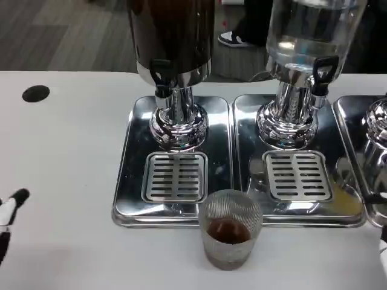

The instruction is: Grasp the cup under the faucet to collect the drink, then remove the cup.

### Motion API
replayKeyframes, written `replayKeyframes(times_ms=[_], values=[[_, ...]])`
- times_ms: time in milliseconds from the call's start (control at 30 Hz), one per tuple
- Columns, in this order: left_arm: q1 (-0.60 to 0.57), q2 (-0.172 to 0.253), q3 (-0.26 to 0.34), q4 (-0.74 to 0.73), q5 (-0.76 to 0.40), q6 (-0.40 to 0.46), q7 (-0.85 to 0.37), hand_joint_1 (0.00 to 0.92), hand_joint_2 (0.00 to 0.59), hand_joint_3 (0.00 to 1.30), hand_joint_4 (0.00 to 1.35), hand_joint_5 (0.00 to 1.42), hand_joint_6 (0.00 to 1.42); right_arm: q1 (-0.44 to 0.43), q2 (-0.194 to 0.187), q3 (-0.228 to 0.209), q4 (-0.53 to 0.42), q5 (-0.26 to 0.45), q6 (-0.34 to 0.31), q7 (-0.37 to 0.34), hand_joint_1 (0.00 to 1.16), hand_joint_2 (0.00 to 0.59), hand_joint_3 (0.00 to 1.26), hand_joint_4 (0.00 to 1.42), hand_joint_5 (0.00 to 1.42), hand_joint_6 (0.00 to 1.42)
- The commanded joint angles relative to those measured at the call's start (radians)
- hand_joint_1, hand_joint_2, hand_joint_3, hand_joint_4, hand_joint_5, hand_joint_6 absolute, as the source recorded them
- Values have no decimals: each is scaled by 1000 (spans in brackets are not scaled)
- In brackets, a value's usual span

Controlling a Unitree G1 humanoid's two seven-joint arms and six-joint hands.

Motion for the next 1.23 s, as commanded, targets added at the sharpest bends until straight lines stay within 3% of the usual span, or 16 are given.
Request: replayKeyframes(times_ms=[33, 167, 467, 1233], values=[[22, -30, -23, -31, 27, 12, 29, 0, 25, 0, 0, 0, 0, 23, 4, -5, -15, 23, 9, -11, 729, 581, 365, 267, 184, 102], [39, -49, -42, -28, 39, 2, 52, 0, 28, 0, 0, 0, 0, 39, 6, -5, -16, 33, -1, -20, 729, 585, 365, 267, 184, 101], [68, -45, -69, -1, 41, -29, 92, 0, 34, 0, 0, 0, 0, 75, 14, -7, -26, 55, -16, -31, 728, 586, 365, 271, 187, 101], [111, -36, -67, 45, 51, -96, 156, 0, 37, 0, 0, 0, 0, 110, 31, -5, -72, 47, -22, -35, 735, 576, 365, 276, 201, 116]])
